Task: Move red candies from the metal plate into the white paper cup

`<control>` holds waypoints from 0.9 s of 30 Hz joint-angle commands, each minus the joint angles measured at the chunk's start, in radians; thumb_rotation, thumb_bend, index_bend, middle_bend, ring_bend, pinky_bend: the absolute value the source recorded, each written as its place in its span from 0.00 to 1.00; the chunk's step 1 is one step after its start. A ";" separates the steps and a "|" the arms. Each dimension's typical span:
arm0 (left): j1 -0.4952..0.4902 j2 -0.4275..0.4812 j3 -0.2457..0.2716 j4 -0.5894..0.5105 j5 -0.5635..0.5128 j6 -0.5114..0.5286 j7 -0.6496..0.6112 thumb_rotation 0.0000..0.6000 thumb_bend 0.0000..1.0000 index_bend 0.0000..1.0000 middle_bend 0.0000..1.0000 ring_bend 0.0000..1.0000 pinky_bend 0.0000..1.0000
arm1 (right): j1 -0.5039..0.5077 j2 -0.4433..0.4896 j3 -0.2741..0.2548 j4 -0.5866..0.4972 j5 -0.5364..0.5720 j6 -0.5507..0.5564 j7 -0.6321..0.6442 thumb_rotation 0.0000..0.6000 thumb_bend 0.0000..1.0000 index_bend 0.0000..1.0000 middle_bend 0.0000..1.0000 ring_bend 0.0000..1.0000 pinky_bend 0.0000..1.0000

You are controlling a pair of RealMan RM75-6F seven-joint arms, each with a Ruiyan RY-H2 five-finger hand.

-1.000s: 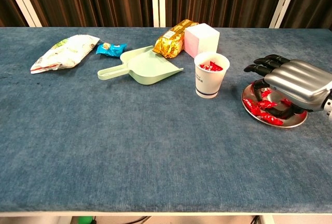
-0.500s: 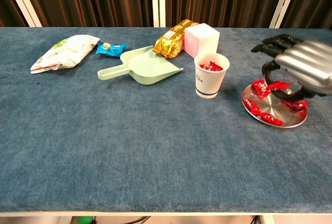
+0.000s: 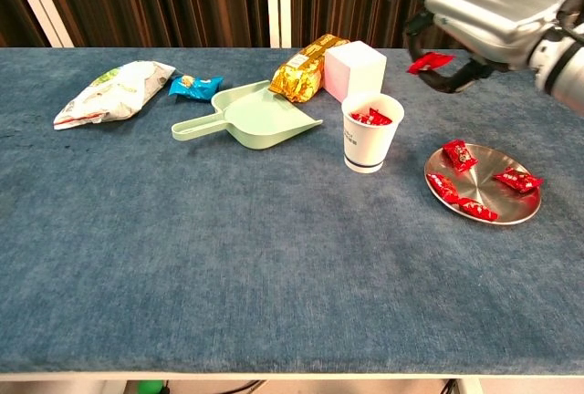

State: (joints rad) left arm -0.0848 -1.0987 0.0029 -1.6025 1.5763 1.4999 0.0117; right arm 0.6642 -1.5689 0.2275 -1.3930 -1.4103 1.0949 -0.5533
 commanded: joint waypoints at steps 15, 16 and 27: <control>-0.001 -0.001 -0.001 0.006 0.000 0.000 -0.010 1.00 0.10 0.07 0.03 0.00 0.15 | 0.049 -0.006 -0.018 -0.019 0.058 -0.043 -0.023 1.00 0.31 0.21 0.05 0.00 0.00; -0.001 -0.001 -0.001 0.006 0.001 0.000 -0.009 1.00 0.10 0.07 0.03 0.00 0.15 | 0.040 0.005 -0.023 -0.027 0.048 -0.027 -0.013 1.00 0.31 0.21 0.05 0.00 0.00; -0.003 -0.004 0.002 -0.001 0.007 -0.002 0.008 1.00 0.10 0.07 0.03 0.00 0.15 | -0.112 0.129 -0.129 -0.019 0.019 0.088 0.106 1.00 0.31 0.24 0.06 0.00 0.00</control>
State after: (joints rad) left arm -0.0871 -1.1023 0.0049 -1.6031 1.5825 1.4979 0.0192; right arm 0.5703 -1.4479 0.1154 -1.4295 -1.3980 1.1780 -0.4663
